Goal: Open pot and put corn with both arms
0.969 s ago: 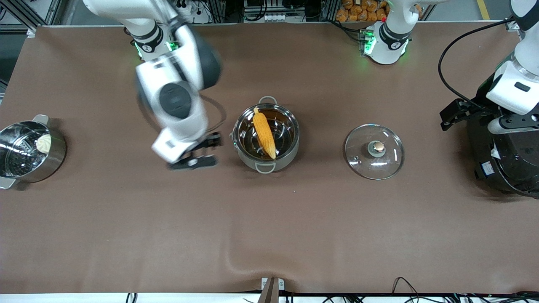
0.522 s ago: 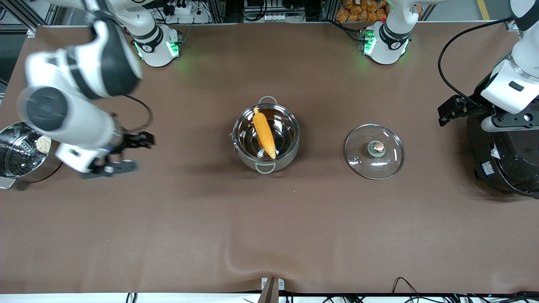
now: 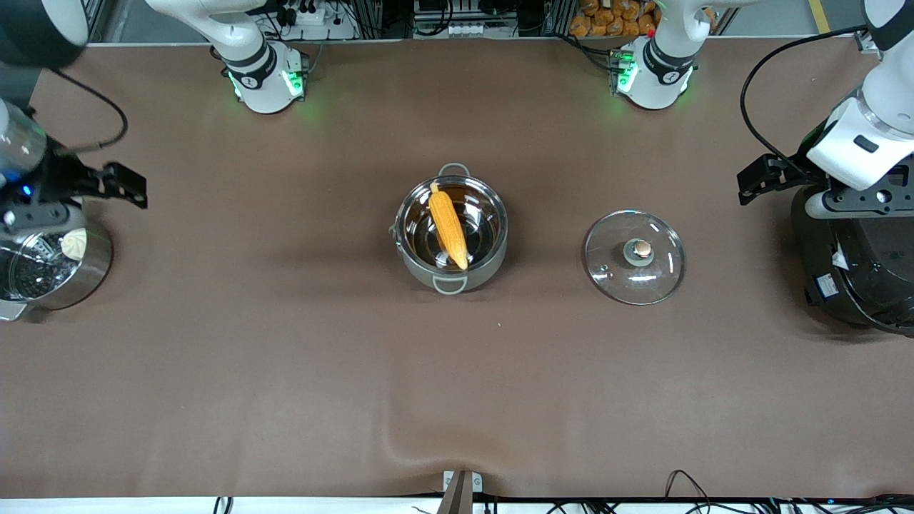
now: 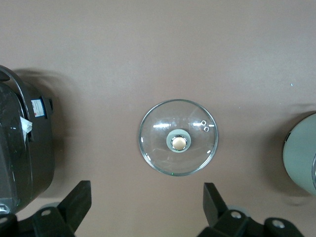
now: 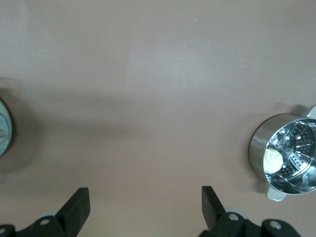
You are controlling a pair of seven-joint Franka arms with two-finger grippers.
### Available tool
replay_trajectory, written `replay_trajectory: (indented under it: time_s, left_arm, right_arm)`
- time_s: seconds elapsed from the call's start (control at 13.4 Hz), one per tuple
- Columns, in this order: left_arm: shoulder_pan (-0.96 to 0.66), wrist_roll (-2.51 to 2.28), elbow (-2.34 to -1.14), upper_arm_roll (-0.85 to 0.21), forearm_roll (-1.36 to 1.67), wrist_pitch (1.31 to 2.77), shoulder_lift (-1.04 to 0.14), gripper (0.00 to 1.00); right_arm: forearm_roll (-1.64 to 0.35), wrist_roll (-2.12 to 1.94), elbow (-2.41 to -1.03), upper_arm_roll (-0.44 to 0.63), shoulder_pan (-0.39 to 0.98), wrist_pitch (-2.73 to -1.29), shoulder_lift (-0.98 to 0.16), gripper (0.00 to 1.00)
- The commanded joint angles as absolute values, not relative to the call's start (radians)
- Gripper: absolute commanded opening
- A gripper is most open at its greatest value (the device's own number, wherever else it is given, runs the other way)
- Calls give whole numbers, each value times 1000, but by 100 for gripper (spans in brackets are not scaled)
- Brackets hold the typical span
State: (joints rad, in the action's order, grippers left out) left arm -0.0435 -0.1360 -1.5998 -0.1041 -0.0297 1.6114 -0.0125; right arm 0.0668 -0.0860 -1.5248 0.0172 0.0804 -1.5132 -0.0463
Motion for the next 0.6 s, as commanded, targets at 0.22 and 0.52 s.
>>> replay_trajectory:
  time_s: [0.22,0.52]
  left_arm:
    - [-37,-112,-1554,-103,-11,1580,-15,100]
    - [-40,-110,-1555,-104,-5,1580,-17,100]
  right_arm:
    - [-38,-74,-1577,-29,-15,-1499,54,100]
    - [-37,-74,-1574,-25,-14,-1493,54,100]
